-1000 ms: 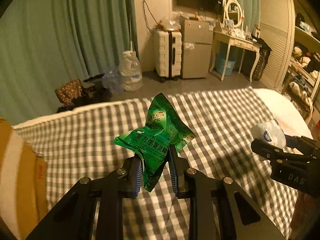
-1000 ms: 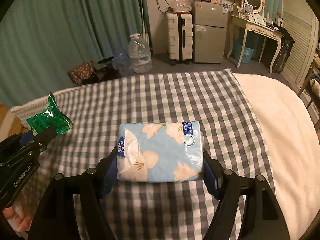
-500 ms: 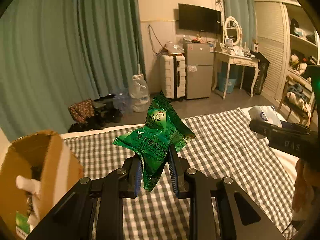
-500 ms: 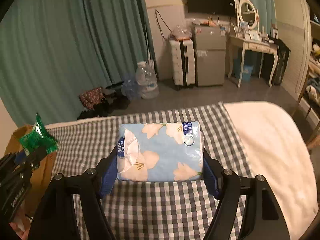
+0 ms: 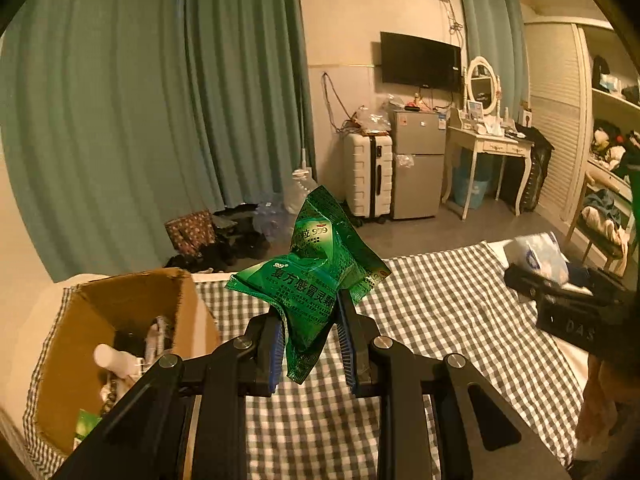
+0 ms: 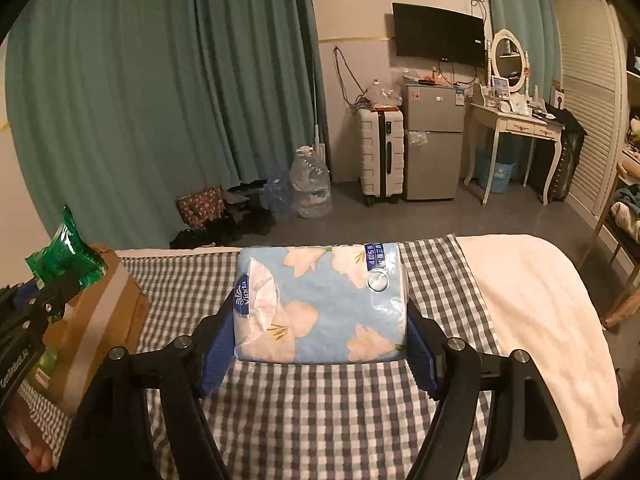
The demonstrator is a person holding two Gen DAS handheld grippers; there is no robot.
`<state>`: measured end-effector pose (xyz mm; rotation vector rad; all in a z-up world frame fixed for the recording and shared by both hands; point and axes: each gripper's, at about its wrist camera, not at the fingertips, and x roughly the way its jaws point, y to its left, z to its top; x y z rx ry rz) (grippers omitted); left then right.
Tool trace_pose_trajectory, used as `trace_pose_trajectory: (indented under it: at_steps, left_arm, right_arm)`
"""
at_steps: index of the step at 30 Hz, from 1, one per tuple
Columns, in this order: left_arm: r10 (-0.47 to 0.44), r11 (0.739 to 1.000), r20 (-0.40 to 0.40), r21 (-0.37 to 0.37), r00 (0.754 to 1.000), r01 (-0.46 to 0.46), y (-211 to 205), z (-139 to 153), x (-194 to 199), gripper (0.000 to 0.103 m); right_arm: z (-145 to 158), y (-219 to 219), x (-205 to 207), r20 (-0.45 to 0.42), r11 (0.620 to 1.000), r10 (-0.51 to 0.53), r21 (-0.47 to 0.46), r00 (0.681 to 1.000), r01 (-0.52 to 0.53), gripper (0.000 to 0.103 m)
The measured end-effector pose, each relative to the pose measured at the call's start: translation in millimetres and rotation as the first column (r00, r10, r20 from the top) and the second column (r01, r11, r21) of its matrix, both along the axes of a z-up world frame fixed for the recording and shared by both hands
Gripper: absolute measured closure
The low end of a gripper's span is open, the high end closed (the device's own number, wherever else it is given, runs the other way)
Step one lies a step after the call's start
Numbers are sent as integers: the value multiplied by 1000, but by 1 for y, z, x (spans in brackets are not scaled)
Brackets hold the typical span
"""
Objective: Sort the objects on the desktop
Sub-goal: 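Lift and carry the tissue pack and green packet over the cardboard box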
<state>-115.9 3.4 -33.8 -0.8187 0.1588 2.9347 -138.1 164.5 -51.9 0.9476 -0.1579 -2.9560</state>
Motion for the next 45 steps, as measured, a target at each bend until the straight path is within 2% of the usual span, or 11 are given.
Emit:
trace_pose_trajectory:
  at_steps: [8,13,21,29,33,36,45]
  left_arm:
    - [80,997,-63,-5,995,-80,-34,28,18,79]
    - [87,996,-37,37,995,-86,-61,39,26,79]
    - [140,989,-78,51,987,-137,-101,57,43,79]
    - [207,978,-45,51,977,-204,-148,55,42,79]
    - [174,983,-9,65,985,-173,-169,47,41,79]
    - [181,983,6,44,983,-181,-178,41,37,79]
    - [213,975,35,52,976,-215,-216,26,37,79]
  right_arm:
    - [20,-32,28,-47,1000,29,-3,998,-29,30]
    - [35,-54,38,-82,999,39,-21,996,-41,30]
    - [67,-101,49,-141,995,102,-2,985,-103,30]
    - [84,-146,48,-181,986,164,15,970,-164,30]
    - [87,-173,46,-195,978,207,20,959,-207,30]
    - [84,-193,43,-195,969,244,13,950,-246,30]
    - [61,-232,25,-158,948,314,0,936,-318,30]
